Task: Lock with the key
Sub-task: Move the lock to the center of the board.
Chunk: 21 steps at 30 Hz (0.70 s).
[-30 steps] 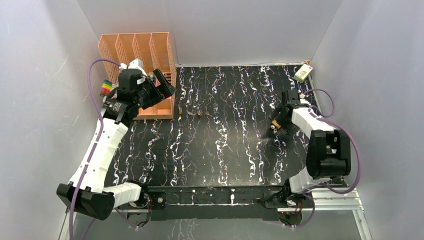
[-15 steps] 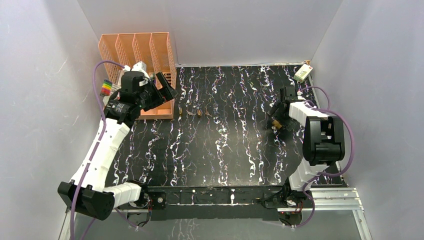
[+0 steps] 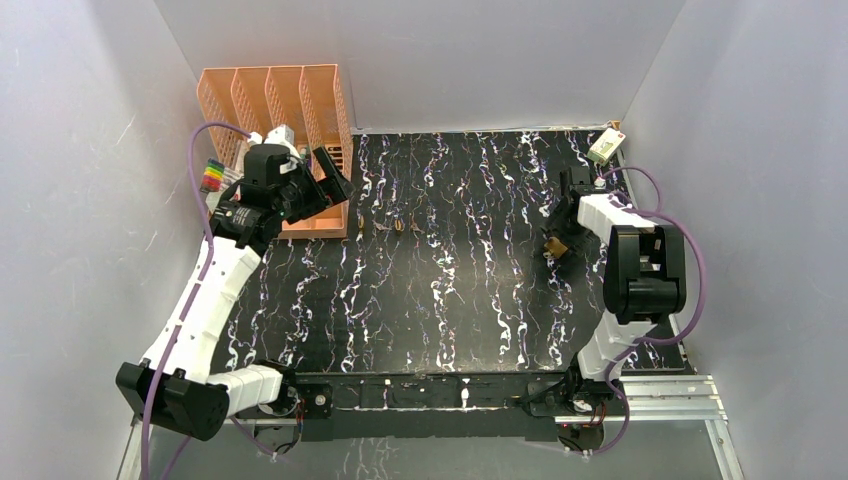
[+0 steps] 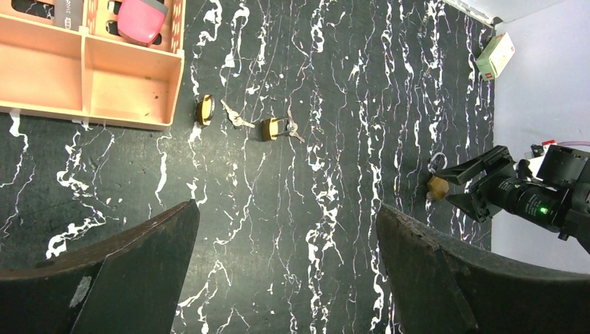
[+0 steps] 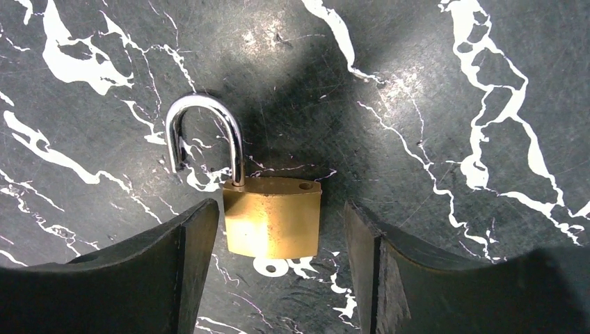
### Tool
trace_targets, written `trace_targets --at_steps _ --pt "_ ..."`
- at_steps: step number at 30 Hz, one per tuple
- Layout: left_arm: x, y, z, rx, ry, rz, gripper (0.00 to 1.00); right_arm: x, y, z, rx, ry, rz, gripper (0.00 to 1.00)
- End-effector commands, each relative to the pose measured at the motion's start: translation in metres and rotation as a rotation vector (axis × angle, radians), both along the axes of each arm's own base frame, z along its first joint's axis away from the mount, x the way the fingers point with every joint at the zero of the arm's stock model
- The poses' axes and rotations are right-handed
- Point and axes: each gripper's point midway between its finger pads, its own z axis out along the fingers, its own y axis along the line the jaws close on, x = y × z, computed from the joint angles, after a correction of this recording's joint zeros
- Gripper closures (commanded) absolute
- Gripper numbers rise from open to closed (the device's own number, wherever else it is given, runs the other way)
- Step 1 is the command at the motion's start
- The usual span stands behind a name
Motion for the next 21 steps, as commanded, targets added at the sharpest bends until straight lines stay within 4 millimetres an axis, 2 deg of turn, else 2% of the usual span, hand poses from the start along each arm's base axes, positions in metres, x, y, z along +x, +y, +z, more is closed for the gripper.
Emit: trace_targets --at_steps 1,6,10,21 --pt "-0.007 0.006 0.002 0.020 -0.015 0.004 0.02 0.002 -0.009 0.002 -0.043 0.034 0.001 0.26" --pt "-0.010 0.008 -0.001 0.028 -0.013 0.004 0.02 -0.001 -0.010 -0.013 -0.057 0.130 0.039 0.26" --pt "-0.011 0.008 -0.002 0.028 -0.011 0.000 0.02 -0.001 -0.011 -0.017 -0.072 0.163 0.058 0.29" --pt "-0.013 0.008 -0.005 0.026 -0.005 0.000 0.02 -0.004 -0.011 -0.006 -0.104 0.125 0.075 0.49"
